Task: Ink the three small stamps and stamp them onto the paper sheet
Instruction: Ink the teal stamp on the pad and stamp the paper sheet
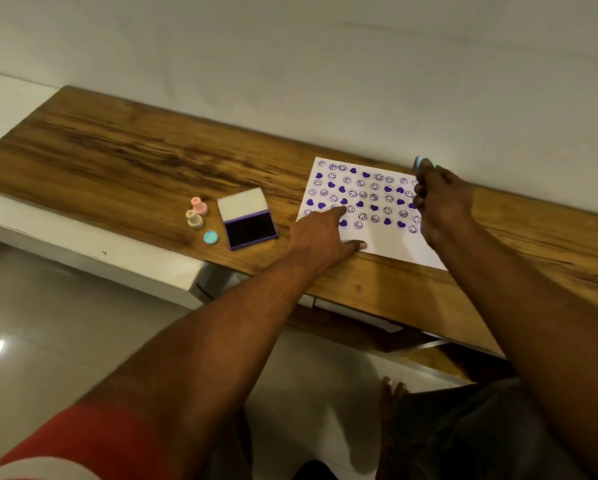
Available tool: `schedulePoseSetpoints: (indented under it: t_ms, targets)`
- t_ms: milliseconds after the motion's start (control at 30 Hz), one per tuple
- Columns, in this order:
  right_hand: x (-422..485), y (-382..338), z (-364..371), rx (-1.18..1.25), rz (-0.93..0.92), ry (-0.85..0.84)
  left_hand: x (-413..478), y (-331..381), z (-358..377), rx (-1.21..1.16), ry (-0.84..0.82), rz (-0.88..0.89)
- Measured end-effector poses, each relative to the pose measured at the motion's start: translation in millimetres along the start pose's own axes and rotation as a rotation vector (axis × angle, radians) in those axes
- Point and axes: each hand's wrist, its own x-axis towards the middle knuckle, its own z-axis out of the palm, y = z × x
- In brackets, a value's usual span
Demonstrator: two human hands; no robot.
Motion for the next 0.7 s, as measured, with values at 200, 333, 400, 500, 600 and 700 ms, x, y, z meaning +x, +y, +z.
schedulePoseSetpoints:
  t_ms: [200, 333, 400, 500, 600, 700]
  targets:
    - [-2, 3, -2, -0.002, 0.047, 0.012, 0, 0, 1, -0.007, 0.041, 0.01]
    - [-3, 8, 2, -0.031, 0.04, 0.004, 0, 0, -1, -0.02, 0.064, 0.014]
    - [-3, 9, 4, -0.045, 0.038, 0.006, -1, 0, -5, -0.022, 0.09, 0.022]
    - [-1, 10, 7, -0.064, 0.031, 0.005, 0, 0, -17, -0.034, 0.21, 0.048]
    - [0, 11, 13, -0.065, 0.025, 0.0, 0, -6, -39, -0.055, 0.289, 0.058]
    - [1, 10, 25, -0.046, 0.017, -0.023, -5, -22, -64, -0.096, 0.32, 0.027]
